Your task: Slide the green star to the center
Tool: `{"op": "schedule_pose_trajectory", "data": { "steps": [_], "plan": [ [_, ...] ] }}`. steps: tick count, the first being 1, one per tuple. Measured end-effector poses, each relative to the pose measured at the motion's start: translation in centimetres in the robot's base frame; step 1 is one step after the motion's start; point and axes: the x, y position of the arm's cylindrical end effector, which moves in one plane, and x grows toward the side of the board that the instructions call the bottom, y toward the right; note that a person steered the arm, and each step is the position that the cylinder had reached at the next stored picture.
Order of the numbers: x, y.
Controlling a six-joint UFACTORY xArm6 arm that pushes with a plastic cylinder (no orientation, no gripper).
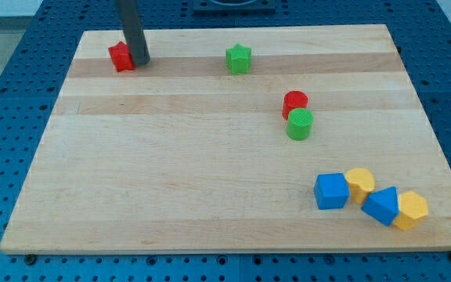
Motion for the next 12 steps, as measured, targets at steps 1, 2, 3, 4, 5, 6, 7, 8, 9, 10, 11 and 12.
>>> {"op": "schedule_pose_trajectory", "data": {
  "steps": [1, 2, 3, 4, 5, 6, 7, 8, 9, 10, 11, 12],
  "plan": [
    [0.4, -0.9],
    [4.1, -1.5],
    [5.0, -1.5],
    [5.0, -1.5],
    [4.6, 3.5],
    [4.5, 4.6],
    [4.5, 4.6],
    [1.2, 6.3],
    [-3.8, 10.5],
    [-5.1, 18.2],
    [-5.3, 19.7],
    [-4.8, 19.7]
  ]
}}
